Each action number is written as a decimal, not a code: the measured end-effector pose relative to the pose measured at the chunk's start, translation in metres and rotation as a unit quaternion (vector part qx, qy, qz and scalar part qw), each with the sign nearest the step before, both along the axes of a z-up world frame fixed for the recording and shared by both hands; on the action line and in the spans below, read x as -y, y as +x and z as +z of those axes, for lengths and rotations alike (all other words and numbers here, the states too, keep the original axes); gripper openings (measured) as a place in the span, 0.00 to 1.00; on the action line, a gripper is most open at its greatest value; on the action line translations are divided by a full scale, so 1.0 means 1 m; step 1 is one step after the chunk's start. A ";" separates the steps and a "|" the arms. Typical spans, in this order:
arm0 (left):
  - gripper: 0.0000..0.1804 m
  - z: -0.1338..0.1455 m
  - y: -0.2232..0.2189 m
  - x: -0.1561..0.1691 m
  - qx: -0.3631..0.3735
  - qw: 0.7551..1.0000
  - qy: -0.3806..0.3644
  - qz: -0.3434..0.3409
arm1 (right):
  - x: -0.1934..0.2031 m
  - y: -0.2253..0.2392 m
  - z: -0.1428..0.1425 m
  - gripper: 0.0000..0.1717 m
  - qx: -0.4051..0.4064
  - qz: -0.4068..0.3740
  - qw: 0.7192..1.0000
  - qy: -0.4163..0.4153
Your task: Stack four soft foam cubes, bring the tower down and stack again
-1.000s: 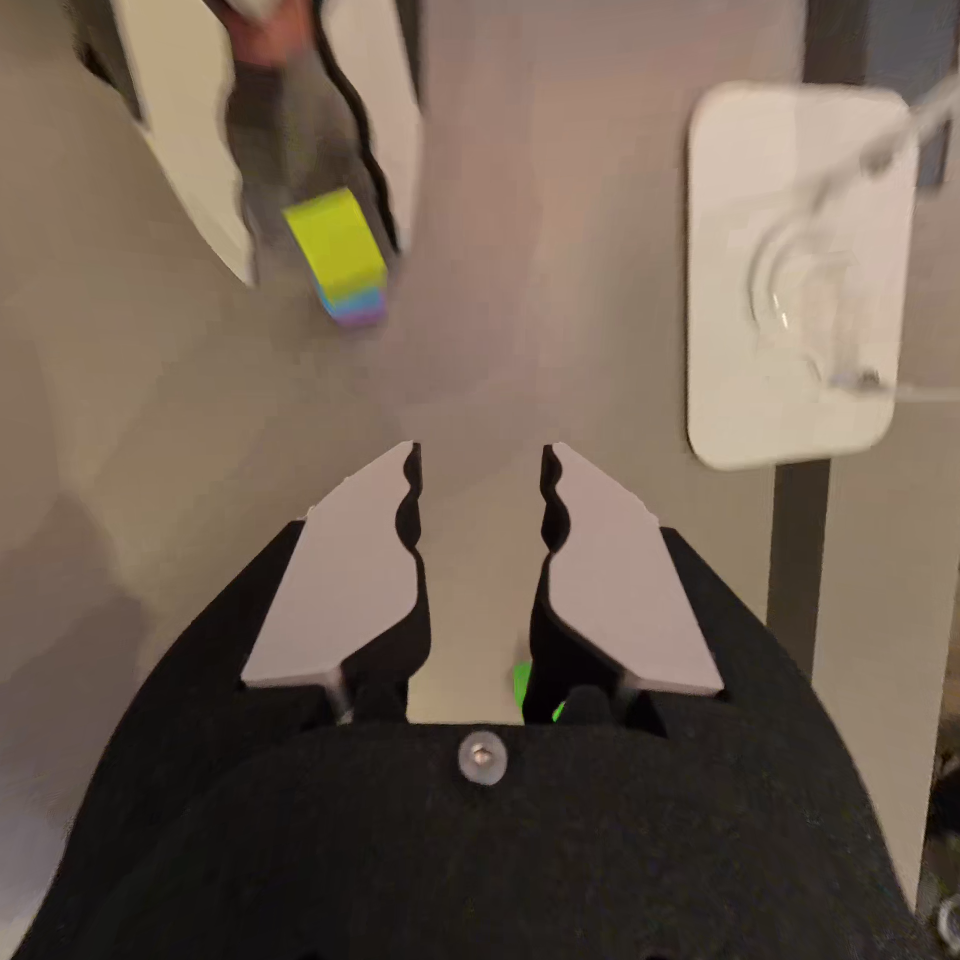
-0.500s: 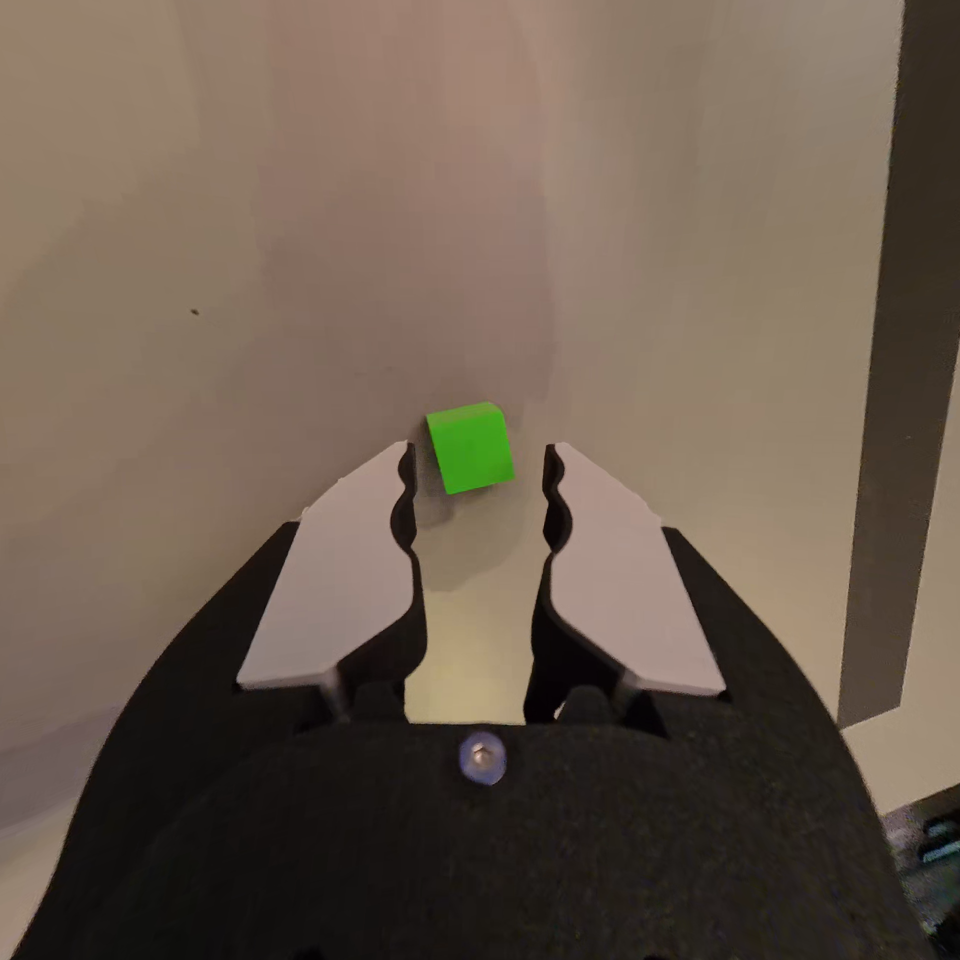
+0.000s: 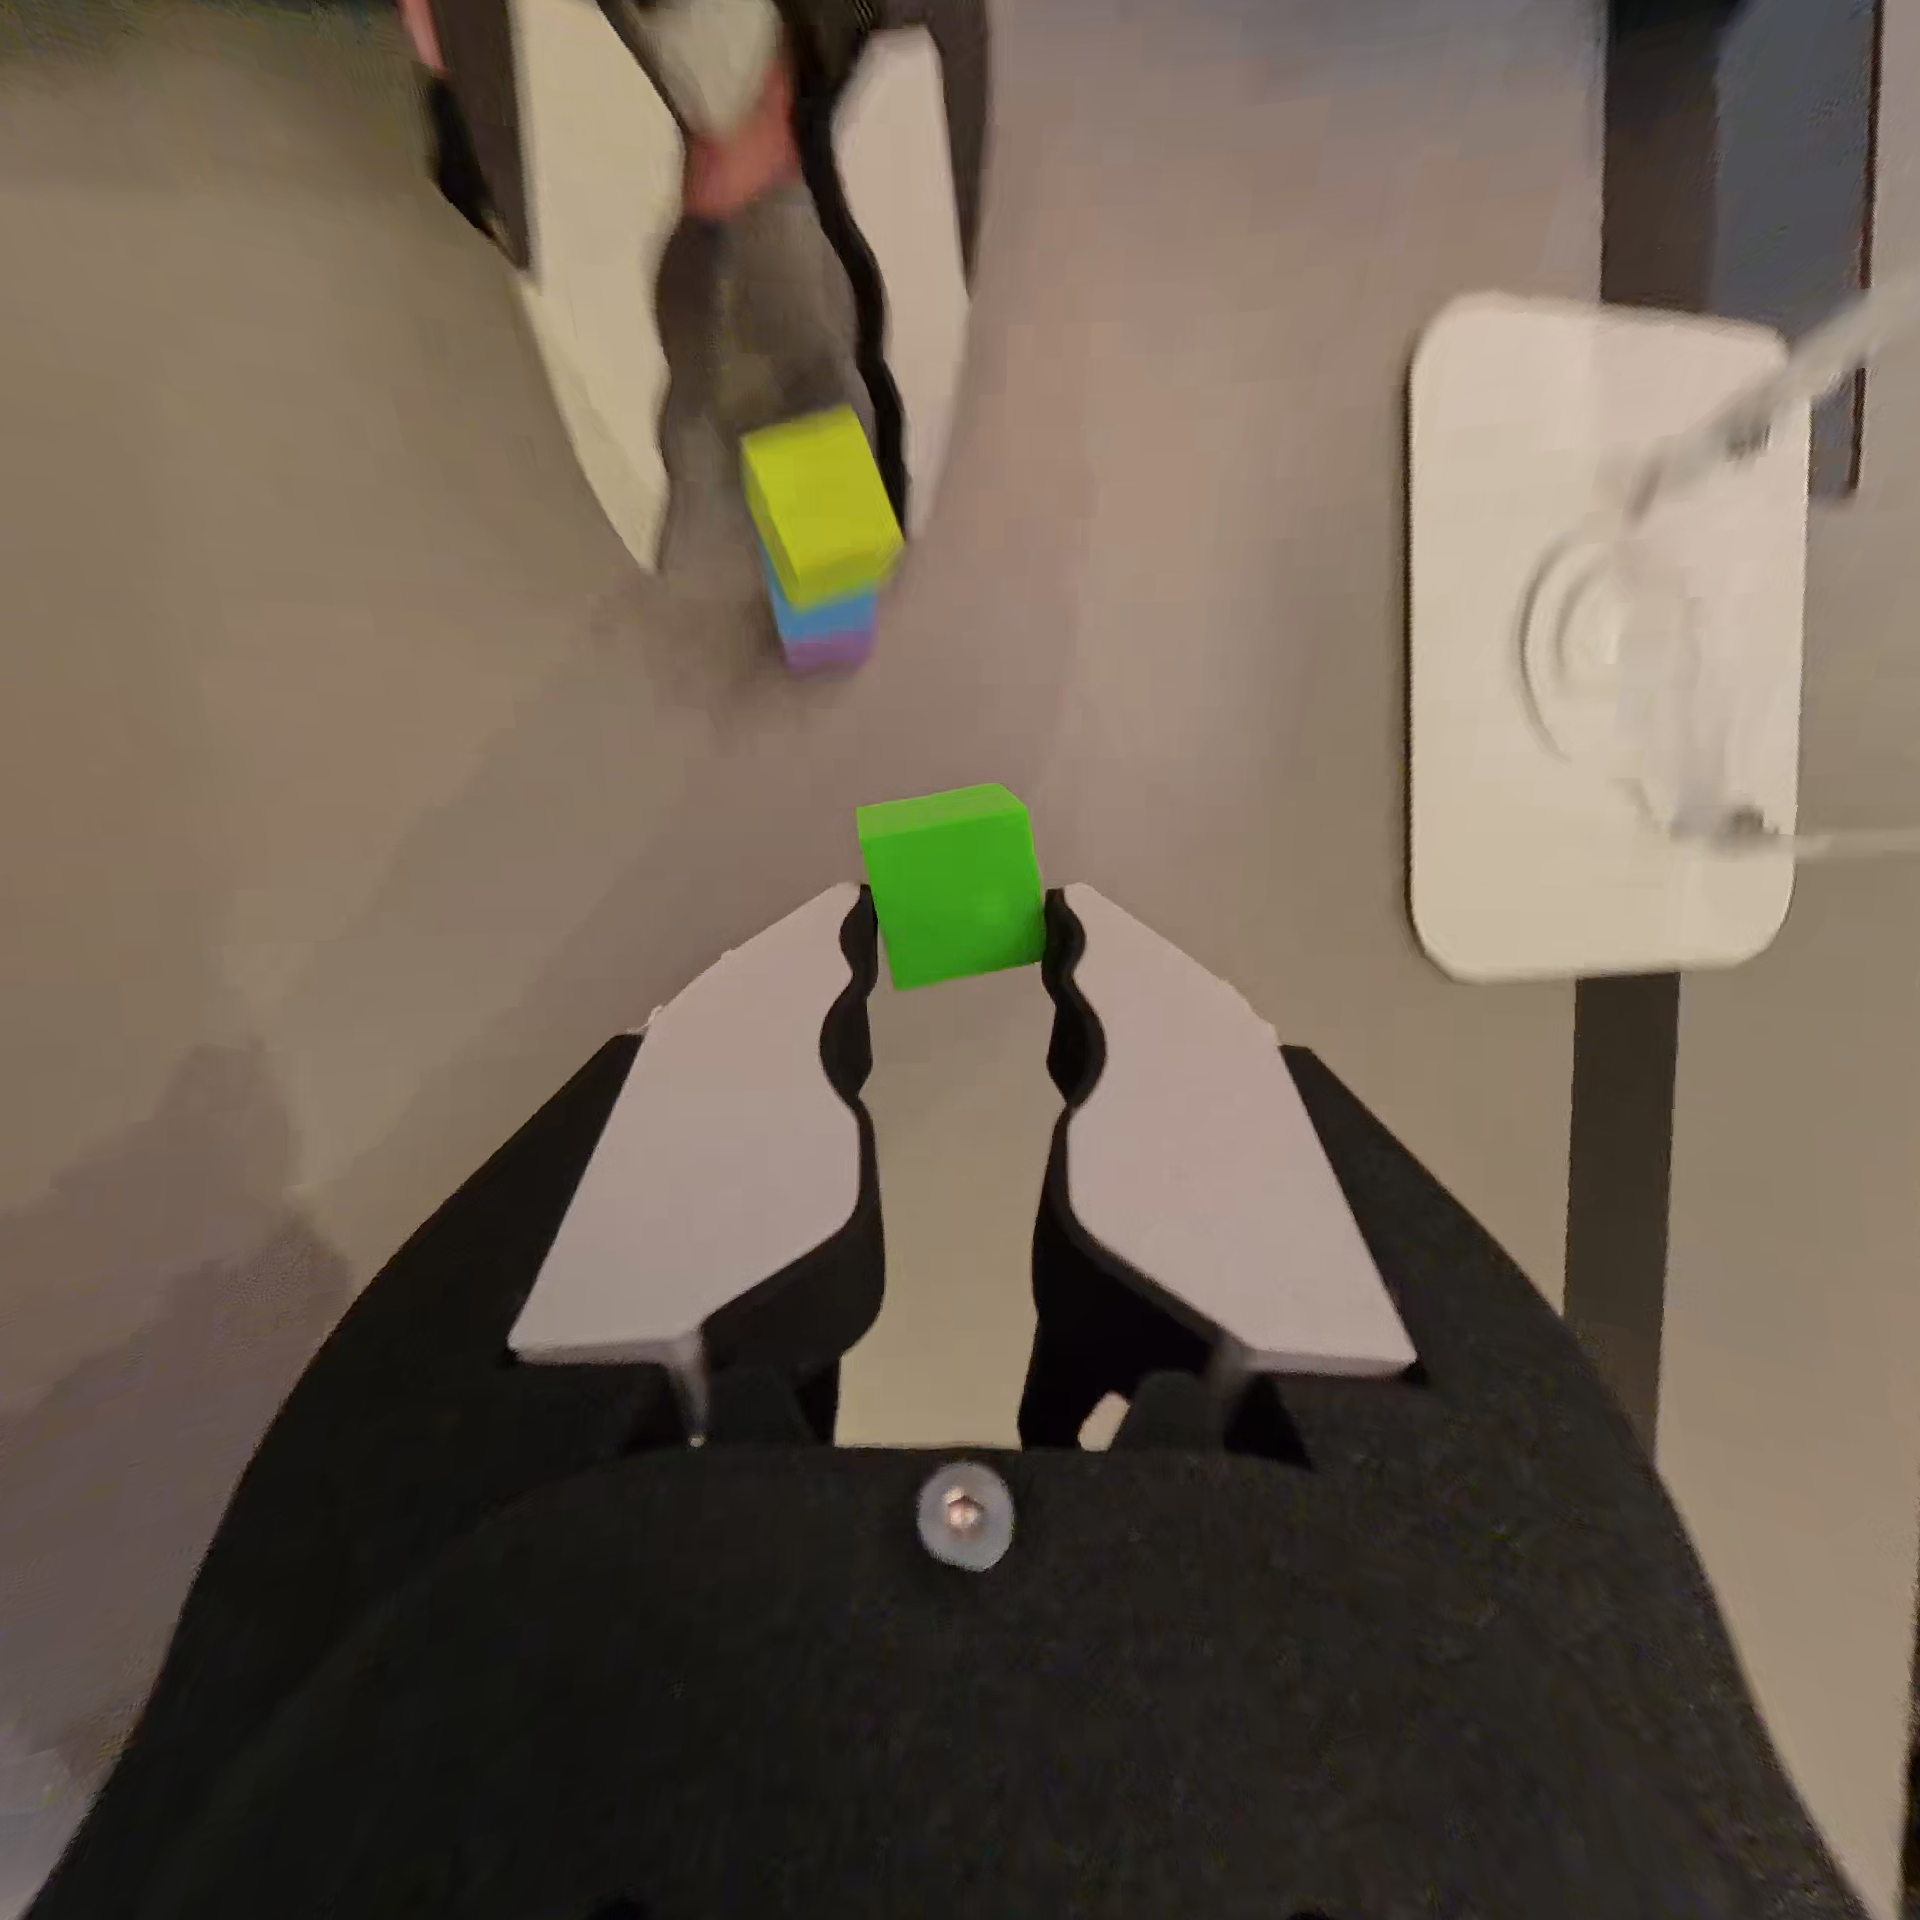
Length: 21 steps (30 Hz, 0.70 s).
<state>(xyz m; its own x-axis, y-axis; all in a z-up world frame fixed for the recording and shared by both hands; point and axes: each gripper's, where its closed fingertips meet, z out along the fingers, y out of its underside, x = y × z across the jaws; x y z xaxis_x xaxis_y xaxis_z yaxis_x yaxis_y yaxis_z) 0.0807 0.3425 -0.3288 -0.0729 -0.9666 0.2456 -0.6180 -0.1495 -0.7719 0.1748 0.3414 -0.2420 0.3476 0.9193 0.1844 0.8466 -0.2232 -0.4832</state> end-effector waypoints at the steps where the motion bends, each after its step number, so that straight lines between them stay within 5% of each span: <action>1: 0.37 0.000 0.000 0.000 0.000 1.000 0.000 0.000 | 0.000 -0.016 0.004 0.18 0.002 0.013 1.000 0.003; 7: 0.38 0.000 0.000 0.000 0.000 1.000 0.001 -0.001 | -0.005 -0.071 -0.002 0.18 0.032 0.059 0.998 -0.009; 21: 0.38 0.000 0.000 0.000 0.000 1.000 -0.001 0.000 | -0.008 -0.081 -0.026 0.18 0.065 0.070 0.994 -0.047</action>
